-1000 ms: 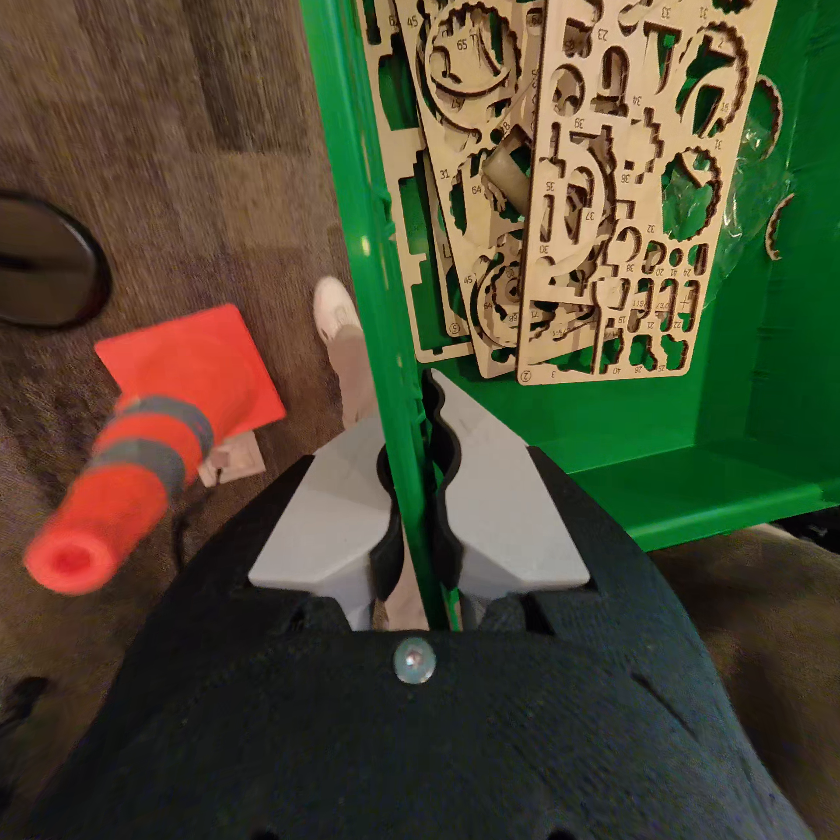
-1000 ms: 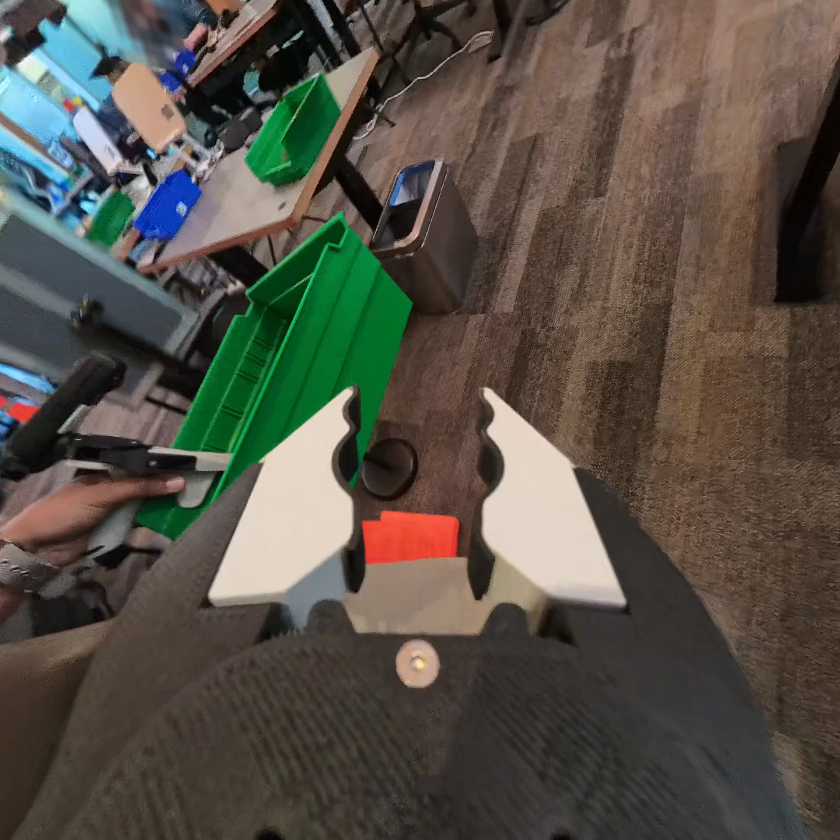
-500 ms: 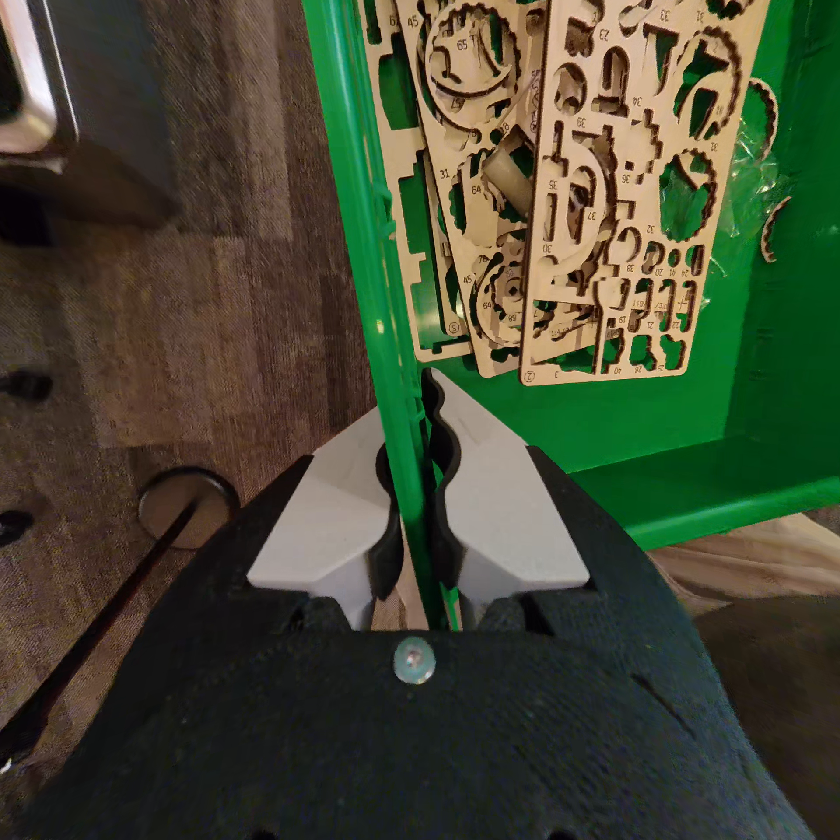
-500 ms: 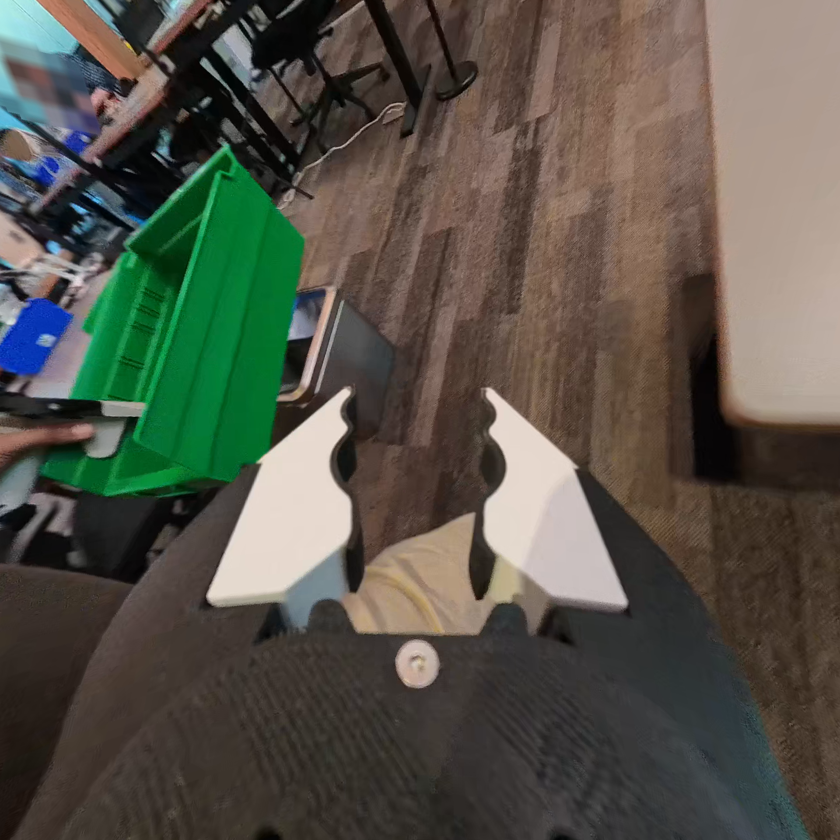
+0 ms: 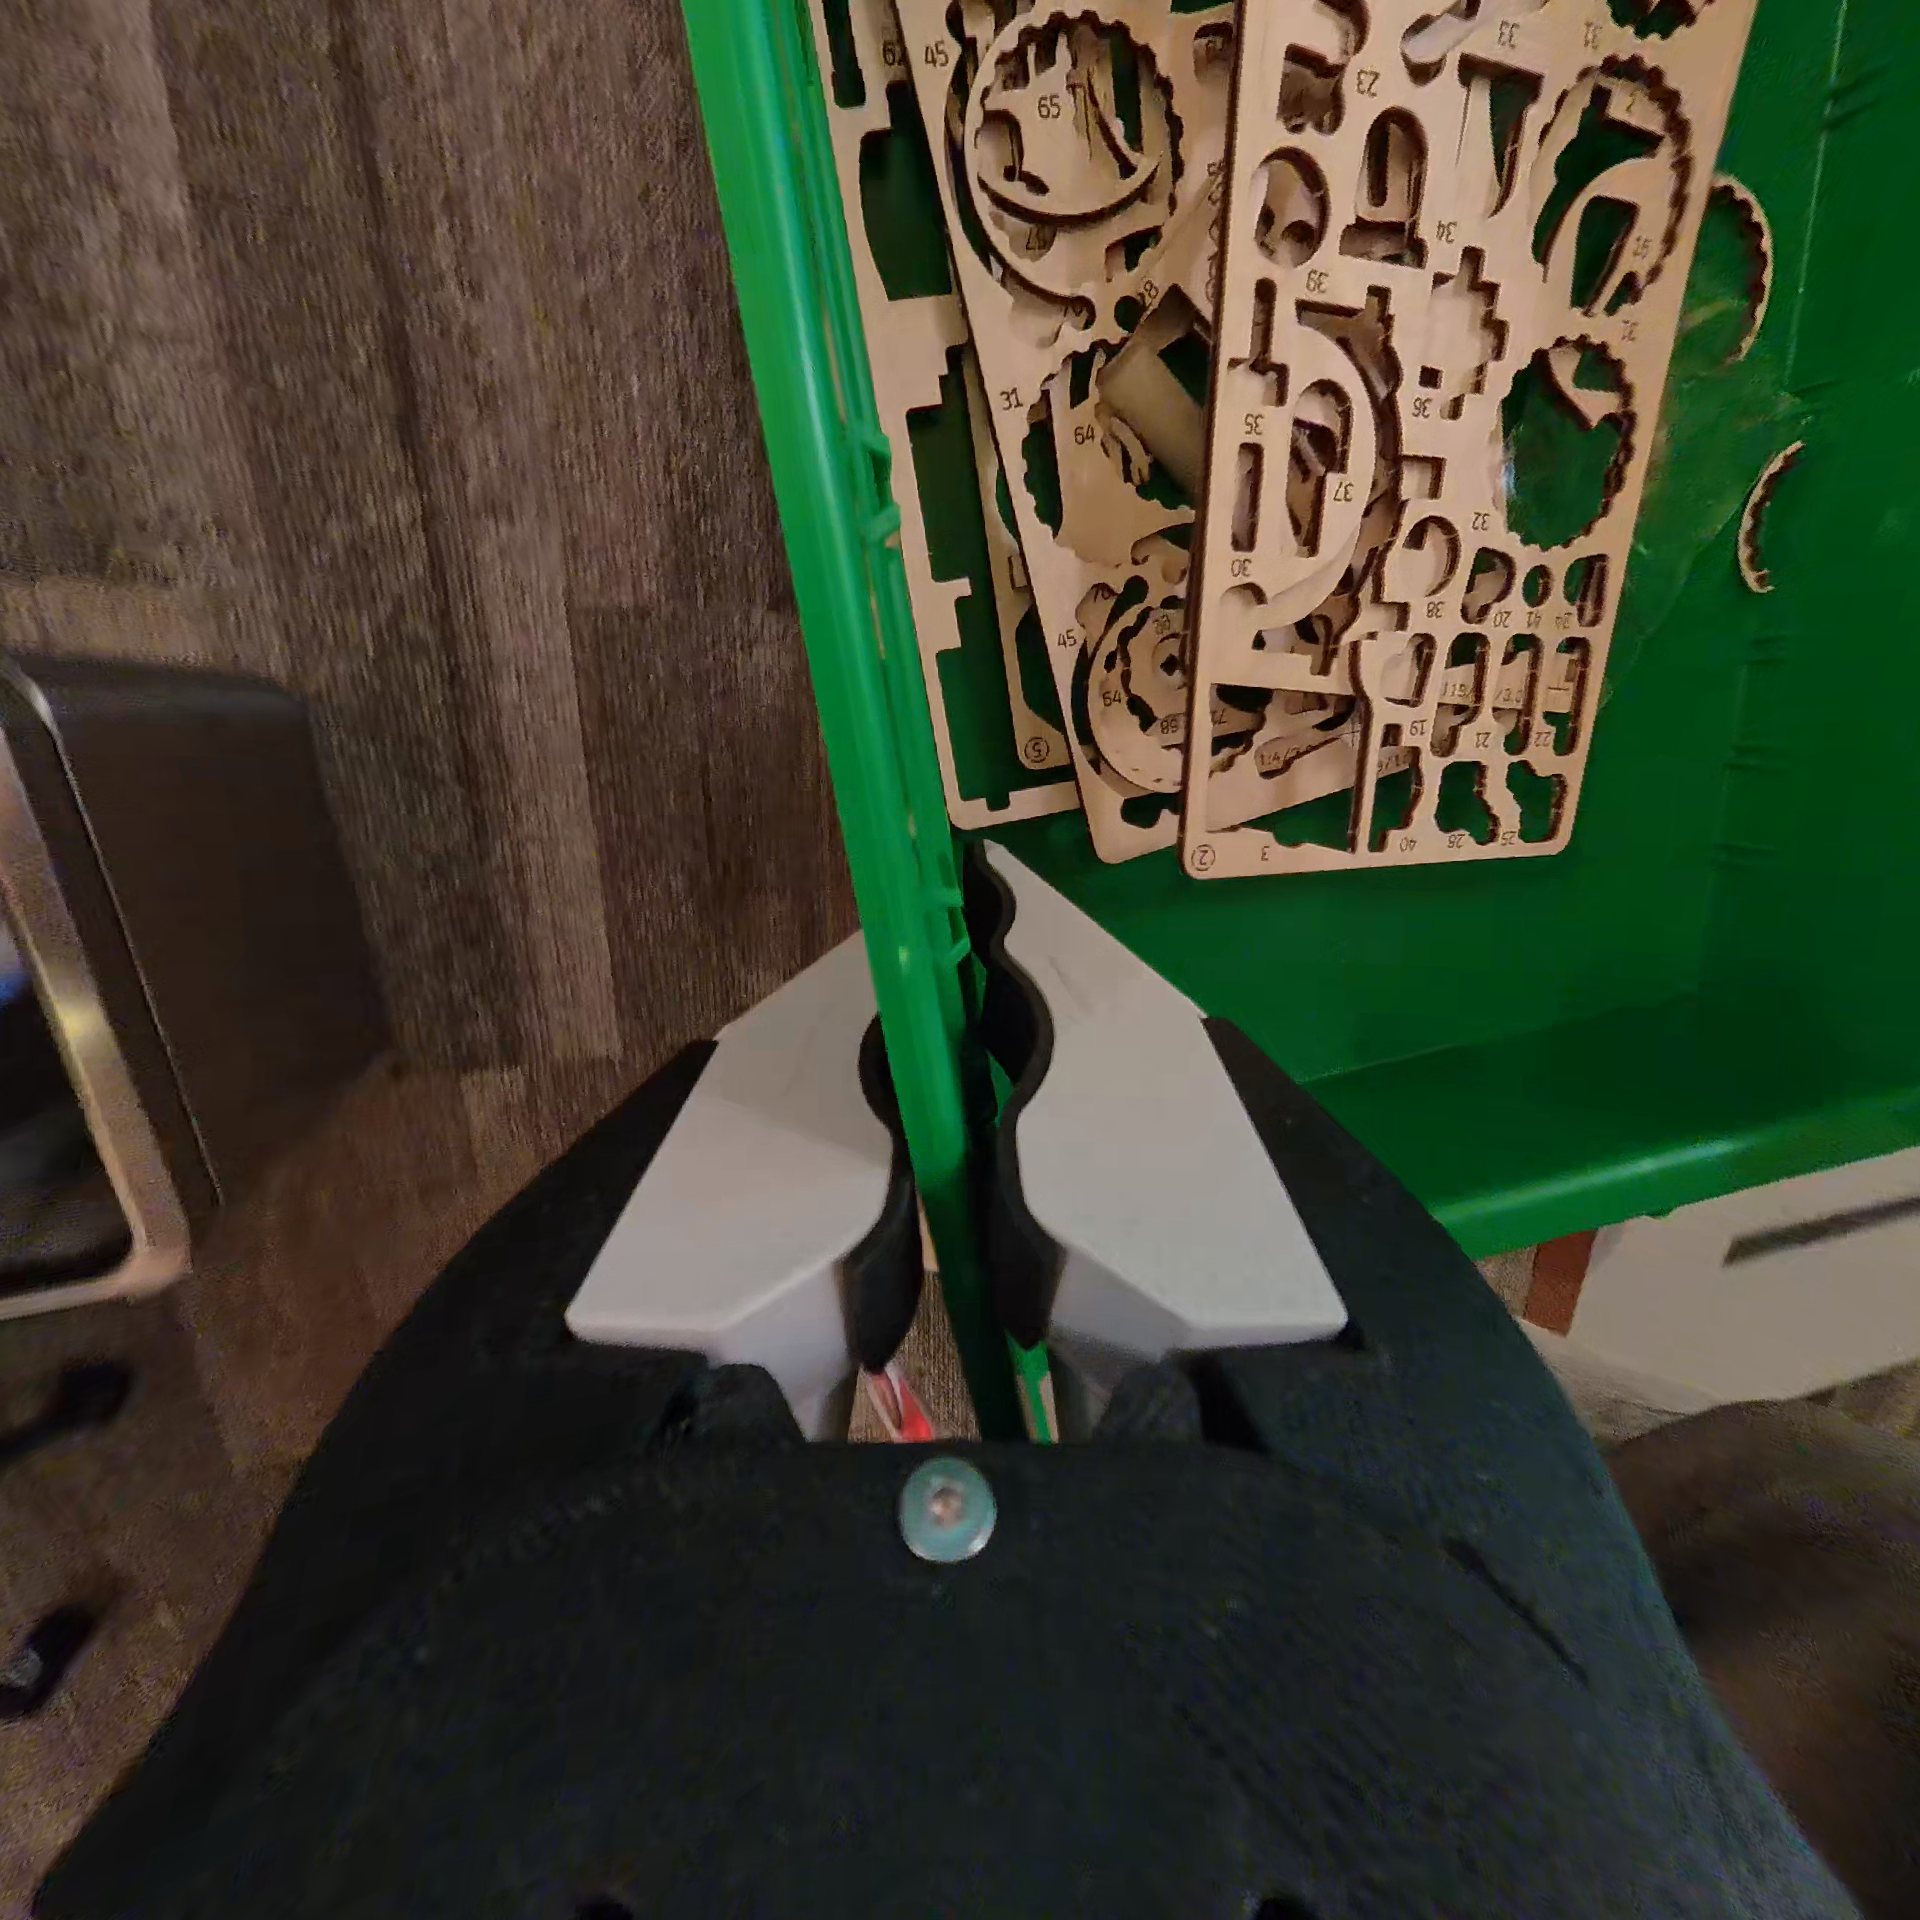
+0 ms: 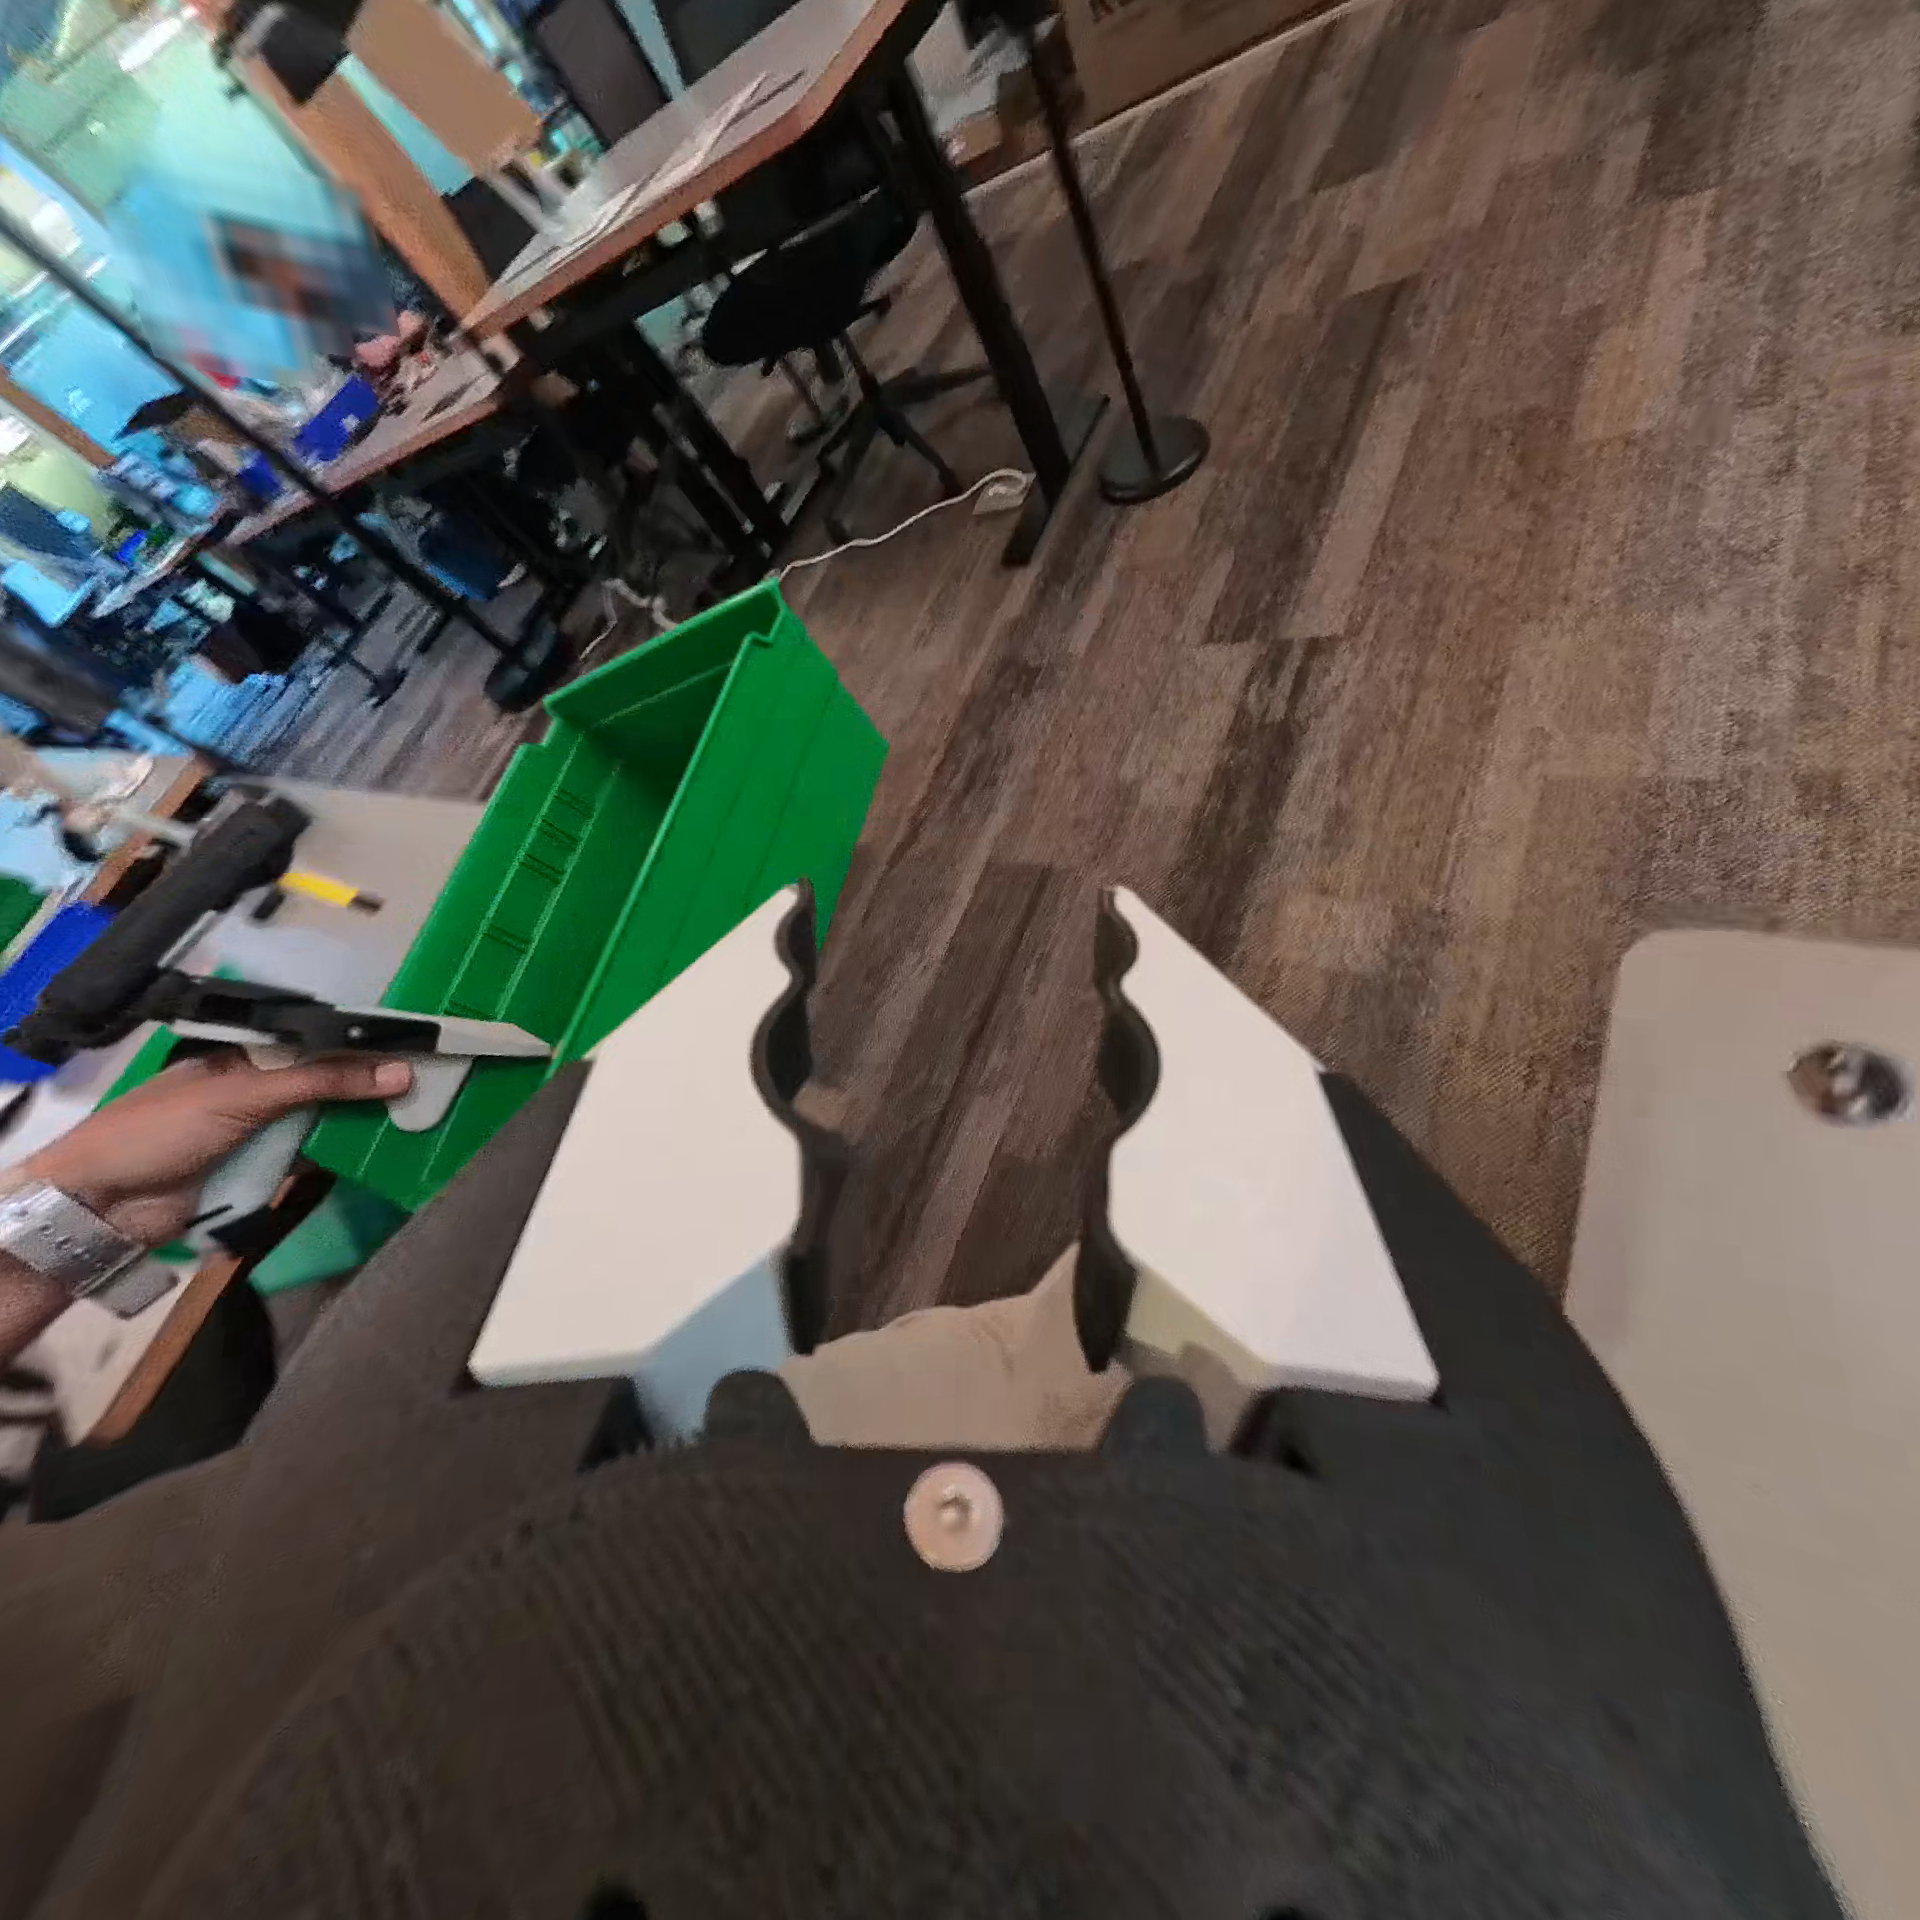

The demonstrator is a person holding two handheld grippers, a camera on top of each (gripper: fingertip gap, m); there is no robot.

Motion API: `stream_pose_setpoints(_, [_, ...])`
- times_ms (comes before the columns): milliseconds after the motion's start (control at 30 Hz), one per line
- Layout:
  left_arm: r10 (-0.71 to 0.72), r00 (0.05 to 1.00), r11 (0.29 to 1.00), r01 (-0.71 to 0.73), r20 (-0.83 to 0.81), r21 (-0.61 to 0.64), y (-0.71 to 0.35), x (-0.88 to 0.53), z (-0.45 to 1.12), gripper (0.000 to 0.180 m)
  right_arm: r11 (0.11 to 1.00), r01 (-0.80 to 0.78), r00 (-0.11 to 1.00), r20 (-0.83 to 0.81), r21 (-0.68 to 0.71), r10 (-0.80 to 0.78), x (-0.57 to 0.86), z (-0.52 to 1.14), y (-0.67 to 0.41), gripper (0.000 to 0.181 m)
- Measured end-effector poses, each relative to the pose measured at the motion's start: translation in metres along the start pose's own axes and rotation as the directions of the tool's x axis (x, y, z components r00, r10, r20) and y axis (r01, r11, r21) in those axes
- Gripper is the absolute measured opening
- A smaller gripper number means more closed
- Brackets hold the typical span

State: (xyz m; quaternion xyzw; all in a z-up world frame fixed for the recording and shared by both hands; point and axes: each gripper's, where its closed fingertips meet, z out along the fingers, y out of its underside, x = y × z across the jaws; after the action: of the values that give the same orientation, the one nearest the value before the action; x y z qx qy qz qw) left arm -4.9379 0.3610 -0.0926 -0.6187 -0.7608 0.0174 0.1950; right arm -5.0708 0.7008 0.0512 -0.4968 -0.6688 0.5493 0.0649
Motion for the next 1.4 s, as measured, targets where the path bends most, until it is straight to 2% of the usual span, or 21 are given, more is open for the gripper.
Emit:
stream_pose_setpoints(33, [0.014, 1.000, 1.000, -0.014, -0.006, -0.008, -0.039, 0.005, 0.017, 0.003, 1.000, -0.008, 0.999, -0.032, 0.005, 0.008, 0.021, 0.023, -0.015, 0.052])
stream_pose_setpoints(167, [0.080, 0.996, 0.996, -0.081, -0.031, -0.035, -0.193, 0.028, 0.060, 0.000, 0.993, -0.111, 0.982, -0.150, 0.028, 0.114, 0.092, 0.096, -0.079, 0.052])
stream_pose_setpoints(367, [0.229, 0.972, 0.970, -0.233, -0.056, -0.067, -0.430, 0.091, 0.113, 0.000, 0.996, -0.073, 0.950, -0.302, 0.047, 0.084, 0.200, 0.186, -0.200, 0.052])
stream_pose_setpoints(467, [0.265, 0.962, 0.960, -0.269, -0.065, -0.074, -0.540, 0.120, 0.164, 0.000, 0.993, -0.102, 0.933, -0.338, 0.067, 0.119, 0.277, 0.248, -0.236, 0.051])
stream_pose_setpoints(600, [0.267, 0.963, 0.960, -0.269, -0.037, -0.072, -0.678, 0.164, 0.228, 0.000, 0.983, -0.172, 0.915, -0.358, 0.065, 0.184, 0.390, 0.325, -0.290, 0.051])
stream_pose_setpoints(733, [0.232, 0.973, 0.968, -0.232, -0.016, -0.091, -0.808, 0.216, 0.269, 0.000, 0.982, -0.177, 0.914, -0.360, 0.058, 0.186, 0.497, 0.390, -0.398, 0.051])
stream_pose_setpoints(833, [0.221, 0.975, 0.973, -0.221, -0.009, -0.066, -0.909, 0.261, 0.287, 0.000, 0.993, -0.108, 0.929, -0.350, 0.055, 0.121, 0.561, 0.440, -0.515, 0.051])
stream_pose_setpoints(967, [0.222, 0.974, 0.974, -0.224, -0.048, -0.030, -1.037, 0.318, 0.323, 0.000, 0.997, 0.062, 0.934, -0.351, -0.043, -0.074, 0.633, 0.526, -0.647, 0.052])
stream_pose_setpoints(1133, [0.158, 0.973, 0.979, -0.177, -0.168, -0.105, -1.187, 0.375, 0.418, 0.000, 0.995, 0.096, 0.953, -0.288, -0.017, -0.097, 0.720, 0.658, -0.756, 0.051])
stream_pose_setpoints(1400, [0.211, 0.964, 0.950, -0.241, -0.161, -0.198, -1.463, 0.438, 0.530, 0.000, 0.995, -0.089, 0.943, -0.317, 0.039, 0.097, 0.851, 0.811, -0.895, 0.045])
